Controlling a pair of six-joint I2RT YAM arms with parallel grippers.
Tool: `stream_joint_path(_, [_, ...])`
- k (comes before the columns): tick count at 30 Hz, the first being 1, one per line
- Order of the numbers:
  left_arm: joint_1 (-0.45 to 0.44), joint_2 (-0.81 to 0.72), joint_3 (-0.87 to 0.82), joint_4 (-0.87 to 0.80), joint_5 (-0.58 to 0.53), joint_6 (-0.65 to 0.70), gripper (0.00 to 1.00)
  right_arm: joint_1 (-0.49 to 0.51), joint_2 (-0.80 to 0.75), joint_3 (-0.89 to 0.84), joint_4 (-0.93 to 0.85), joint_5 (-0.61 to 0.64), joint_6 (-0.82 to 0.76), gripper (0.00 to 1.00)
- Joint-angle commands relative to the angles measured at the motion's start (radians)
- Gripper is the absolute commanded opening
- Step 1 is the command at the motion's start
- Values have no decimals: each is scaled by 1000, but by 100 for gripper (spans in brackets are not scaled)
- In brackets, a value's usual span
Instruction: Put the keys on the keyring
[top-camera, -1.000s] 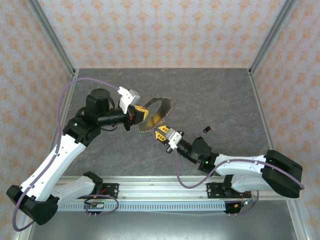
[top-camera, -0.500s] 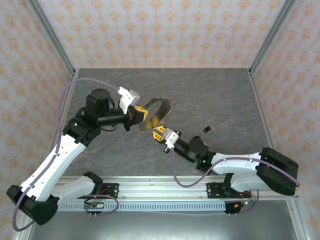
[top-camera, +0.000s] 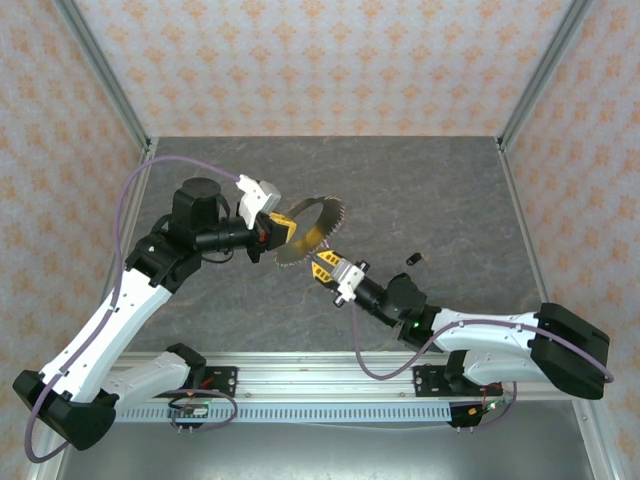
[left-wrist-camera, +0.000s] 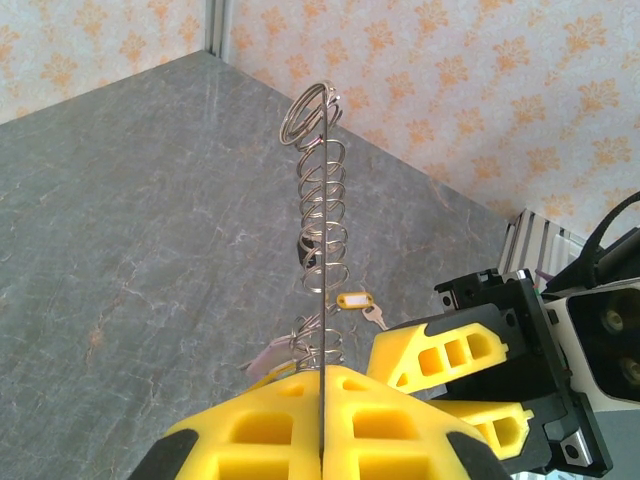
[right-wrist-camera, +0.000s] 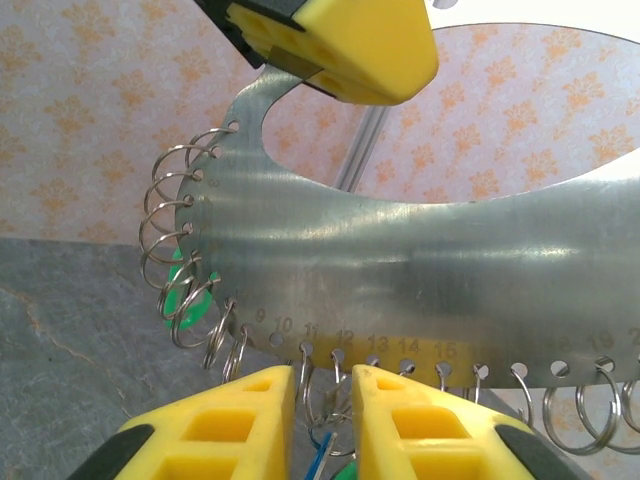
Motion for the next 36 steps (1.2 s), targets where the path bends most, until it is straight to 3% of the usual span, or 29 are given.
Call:
stream_joint_path(1, [-5,-16,47,12,28,11,0,8,0,6,-5,8,-30,21])
stream_joint_path(14, [-6,-14,58,-6,23,23,0,8,38,47,9,-8,-41,19])
stream_joint_path(19, [-5,-20,51,4,-32,2,0,8,25,38,-2,23,-26,20])
stream_joint_path(28, [-4,18,141,-10,-71,-15,0,-30,-194,32,-316,171,122,22])
stream_joint_path(32, [-3,23,173,-50,-58,-9,0,-53,-270,46,-435,132,124,22])
stream_joint_path(36, [-3,-5,100,-46,-14,40,0,-56,-271,11,-385,34,20,21])
